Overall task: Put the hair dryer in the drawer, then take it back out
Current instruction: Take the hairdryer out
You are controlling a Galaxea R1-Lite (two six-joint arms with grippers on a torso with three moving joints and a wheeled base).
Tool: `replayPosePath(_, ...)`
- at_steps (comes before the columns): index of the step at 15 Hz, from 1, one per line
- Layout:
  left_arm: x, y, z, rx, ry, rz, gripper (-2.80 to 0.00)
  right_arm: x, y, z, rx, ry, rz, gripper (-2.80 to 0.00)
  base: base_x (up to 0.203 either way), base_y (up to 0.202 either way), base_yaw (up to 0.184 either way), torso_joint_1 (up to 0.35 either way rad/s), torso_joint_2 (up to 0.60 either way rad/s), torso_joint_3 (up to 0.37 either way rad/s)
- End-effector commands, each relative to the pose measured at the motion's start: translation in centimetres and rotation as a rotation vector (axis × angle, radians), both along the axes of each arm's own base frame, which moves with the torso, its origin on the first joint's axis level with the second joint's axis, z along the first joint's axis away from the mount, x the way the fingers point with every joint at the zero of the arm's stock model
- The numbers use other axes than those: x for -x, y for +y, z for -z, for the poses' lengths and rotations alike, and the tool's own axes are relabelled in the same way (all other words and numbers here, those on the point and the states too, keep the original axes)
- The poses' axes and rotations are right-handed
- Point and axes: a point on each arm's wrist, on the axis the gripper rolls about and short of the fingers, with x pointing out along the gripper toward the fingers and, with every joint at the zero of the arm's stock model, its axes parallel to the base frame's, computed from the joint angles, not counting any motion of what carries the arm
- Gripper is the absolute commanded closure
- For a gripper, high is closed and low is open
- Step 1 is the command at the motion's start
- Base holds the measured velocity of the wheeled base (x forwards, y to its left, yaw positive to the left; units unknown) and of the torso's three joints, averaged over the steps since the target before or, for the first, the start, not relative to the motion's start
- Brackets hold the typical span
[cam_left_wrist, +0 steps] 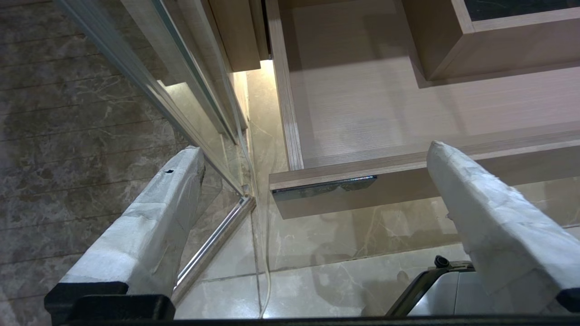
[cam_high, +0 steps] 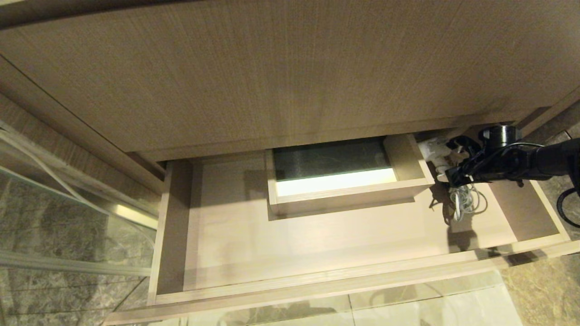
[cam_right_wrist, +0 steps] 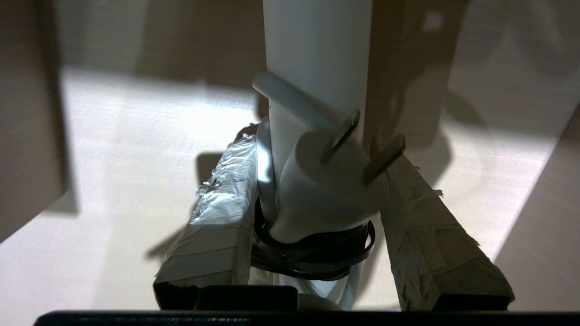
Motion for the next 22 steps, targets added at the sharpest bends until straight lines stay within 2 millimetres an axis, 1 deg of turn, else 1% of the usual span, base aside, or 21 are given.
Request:
replayPosePath(1,0.0,0.0,0.0,0.000,0.000,0.000,-2.80,0.9,0.2,-2.4,0.009,-0.029,-0.005,0.00,0.000,0.000,0.000,0.000,0.00,0.000)
replayPosePath(5,0.0,0.0,0.0,0.000,-0.001,0.000,-2.80,0.9,0.2,-2.4,0.010,-0.027,-0.005,0.00,0.000,0.000,0.000,0.000,0.00,0.000)
replayPosePath(6,0.0,0.0,0.0,0.000,-0.002,0.000,-2.80,1.6,0.3,-2.7,0.010,-0.001,-0.008,0.00,0.000,0.000,0.000,0.000,0.00,0.000)
replayPosePath(7,0.0,0.0,0.0,0.000,-0.002,0.000,-2.80,2.7,0.4,-4.3,0.017,-0.001,-0.011,0.00,0.000,0.000,0.000,0.000,0.00,0.000)
replayPosePath(8,0.0,0.0,0.0,0.000,-0.002,0.000,-2.80,3.7,0.6,-5.4,0.021,0.011,-0.013,0.00,0.000,0.000,0.000,0.000,0.00,0.000)
replayPosePath(9,0.0,0.0,0.0,0.000,-0.002,0.000,-2.80,4.1,0.6,-5.3,0.020,0.030,-0.015,0.00,0.000,0.000,0.000,0.000,0.00,0.000)
replayPosePath(12,0.0,0.0,0.0,0.000,-0.002,0.000,-2.80,4.1,0.6,-5.3,0.020,0.030,-0.015,0.00,0.000,0.000,0.000,0.000,0.00,0.000)
replayPosePath(13,0.0,0.0,0.0,0.000,0.000,0.000,-2.80,4.4,0.5,-5.4,0.021,0.044,-0.024,0.00,0.000,0.000,0.000,0.000,0.00,0.000)
replayPosePath(14,0.0,0.0,0.0,0.000,0.000,0.000,-2.80,5.4,0.6,-6.4,0.026,0.046,-0.036,0.00,0.000,0.000,0.000,0.000,0.00,0.000)
replayPosePath(15,0.0,0.0,0.0,0.000,0.000,0.000,-2.80,6.9,0.8,-8.2,0.037,0.028,-0.048,0.00,0.000,0.000,0.000,0.000,0.00,0.000)
replayPosePath(16,0.0,0.0,0.0,0.000,0.000,0.000,-2.80,7.8,0.9,-8.8,0.040,0.039,-0.060,0.00,0.000,0.000,0.000,0.000,0.00,0.000)
replayPosePath(18,0.0,0.0,0.0,0.000,0.000,0.000,-2.80,8.4,0.8,-8.7,0.048,0.067,-0.070,0.00,0.000,0.000,0.000,0.000,0.00,0.000)
replayPosePath(19,0.0,0.0,0.0,0.000,0.000,0.000,-2.80,9.7,0.8,-9.5,0.065,0.091,-0.080,0.00,0.000,0.000,0.000,0.000,0.00,0.000)
replayPosePath(20,0.0,0.0,0.0,0.000,-0.002,0.000,-2.80,11.3,0.9,-10.8,0.084,0.102,-0.089,0.00,0.000,0.000,0.000,0.000,0.00,0.000)
replayPosePath(21,0.0,0.0,0.0,0.000,-0.002,0.000,-2.80,13.3,1.3,-12.0,0.098,0.125,-0.102,0.00,0.000,0.000,0.000,0.000,0.00,0.000)
replayPosePath(22,0.0,0.0,0.0,0.000,-0.002,0.000,-2.80,14.5,1.5,-12.1,0.101,0.168,-0.115,0.00,0.000,0.000,0.000,0.000,0.00,0.000)
